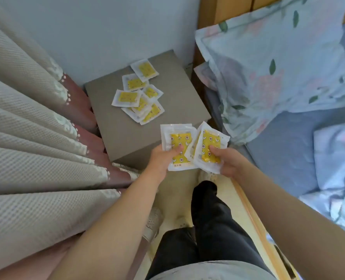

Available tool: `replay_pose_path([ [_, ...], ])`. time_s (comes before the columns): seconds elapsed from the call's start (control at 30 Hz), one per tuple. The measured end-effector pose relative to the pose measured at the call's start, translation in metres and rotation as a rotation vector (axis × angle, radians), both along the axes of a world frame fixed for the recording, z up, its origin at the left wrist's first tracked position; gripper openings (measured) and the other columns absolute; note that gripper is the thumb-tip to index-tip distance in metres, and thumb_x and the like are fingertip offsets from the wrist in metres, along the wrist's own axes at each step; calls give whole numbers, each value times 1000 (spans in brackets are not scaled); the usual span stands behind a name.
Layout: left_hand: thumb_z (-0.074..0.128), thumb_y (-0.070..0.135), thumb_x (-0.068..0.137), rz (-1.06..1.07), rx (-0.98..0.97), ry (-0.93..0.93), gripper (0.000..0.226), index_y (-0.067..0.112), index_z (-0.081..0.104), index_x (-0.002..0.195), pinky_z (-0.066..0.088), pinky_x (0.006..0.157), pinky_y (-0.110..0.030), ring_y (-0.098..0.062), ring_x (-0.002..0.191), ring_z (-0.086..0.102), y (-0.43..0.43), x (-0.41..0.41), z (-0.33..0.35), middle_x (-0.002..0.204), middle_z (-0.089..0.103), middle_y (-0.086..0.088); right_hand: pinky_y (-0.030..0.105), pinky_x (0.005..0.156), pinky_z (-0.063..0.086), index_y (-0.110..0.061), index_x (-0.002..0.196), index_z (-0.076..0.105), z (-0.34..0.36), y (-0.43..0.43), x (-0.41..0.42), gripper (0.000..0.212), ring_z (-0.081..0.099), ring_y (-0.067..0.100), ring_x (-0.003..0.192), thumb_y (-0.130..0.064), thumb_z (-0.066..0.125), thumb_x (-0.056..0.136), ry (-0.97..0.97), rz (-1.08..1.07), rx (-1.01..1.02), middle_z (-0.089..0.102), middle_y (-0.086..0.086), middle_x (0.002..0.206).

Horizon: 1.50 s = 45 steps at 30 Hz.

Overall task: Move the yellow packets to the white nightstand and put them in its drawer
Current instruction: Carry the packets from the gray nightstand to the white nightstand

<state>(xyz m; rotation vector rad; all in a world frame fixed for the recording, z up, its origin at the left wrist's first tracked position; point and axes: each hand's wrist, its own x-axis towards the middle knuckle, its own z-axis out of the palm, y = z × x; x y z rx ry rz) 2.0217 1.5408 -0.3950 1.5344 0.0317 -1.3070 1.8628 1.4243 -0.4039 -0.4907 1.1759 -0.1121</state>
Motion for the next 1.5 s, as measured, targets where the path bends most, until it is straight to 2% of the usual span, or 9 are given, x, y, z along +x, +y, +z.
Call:
replay_pose_path([
  [0.3, 74, 20, 81, -534, 62, -29, 30, 10, 67, 109, 51, 93, -48, -27, 97, 70, 44, -147, -2, 103, 73, -9, 42, 76, 55, -4, 109, 63, -4, 117, -186, 21, 67, 28, 93, -7, 62, 88, 173, -286, -20, 69, 11, 106],
  [0.53, 67, 22, 89, -961, 44, -123, 8, 19, 66, 95, 55, 62, -21, -8, 78, 70, 70, -266, 4, 88, 72, 7, 45, 92, 51, -4, 113, 59, -17, 209, -301, 24, 65, 30, 99, -7, 62, 89, 198, -548, 23, 67, 12, 106],
  [0.77, 65, 18, 91, -1255, 20, -216, 11, 15, 67, 101, 56, 82, -33, -15, 87, 71, 113, -426, 9, 100, 73, -4, 46, 95, 48, -3, 97, 63, -13, 317, -459, 10, 64, 28, 90, 0, 61, 88, 151, -890, 19, 67, 12, 96],
  [0.93, 67, 21, 88, -1483, -16, -320, 5, 19, 69, 92, 54, 88, -40, -21, 92, 70, 170, -575, 2, 98, 73, -4, 38, 75, 54, -4, 95, 63, -3, 411, -592, 11, 65, 25, 84, 3, 55, 90, 120, -1126, -21, 67, 10, 95],
  [1.07, 68, 24, 87, -1643, -11, -320, 5, 19, 69, 85, 55, 78, -35, -20, 84, 69, 233, -702, 1, 83, 72, 1, 46, 99, 46, -1, 109, 62, -2, 494, -687, 20, 61, 33, 105, -1, 57, 90, 143, -1256, -55, 64, 17, 116],
  [1.2, 70, 33, 84, -1811, -13, -321, 13, 22, 68, 89, 51, 90, -40, -21, 95, 65, 297, -817, 2, 94, 69, -1, 49, 100, 46, -3, 98, 66, -4, 582, -774, 13, 63, 32, 103, -4, 65, 85, 275, -1445, -25, 65, 18, 114],
  [1.3, 71, 35, 84, -1900, -18, -308, 33, 15, 62, 109, 47, 79, -31, -17, 93, 62, 327, -876, 2, 101, 65, 0, 51, 97, 48, -5, 93, 66, -8, 626, -817, 10, 64, 33, 101, -6, 68, 84, 355, -1553, 15, 67, 17, 110],
  [1.4, 71, 21, 85, -2024, -78, -278, 8, 19, 66, 90, 49, 58, -21, -11, 72, 67, 361, -950, 5, 80, 68, 5, 50, 95, 49, -2, 104, 65, -8, 670, -869, 19, 65, 32, 99, -7, 66, 86, 381, -1648, 49, 68, 14, 105],
  [1.5, 74, 16, 82, -2106, -136, -289, 11, 23, 66, 80, 52, 59, -20, -7, 63, 68, 389, -1029, 4, 72, 69, 7, 49, 94, 50, -7, 95, 66, -6, 704, -929, 11, 67, 31, 99, -9, 69, 84, 418, -1707, 67, 69, 14, 107],
])
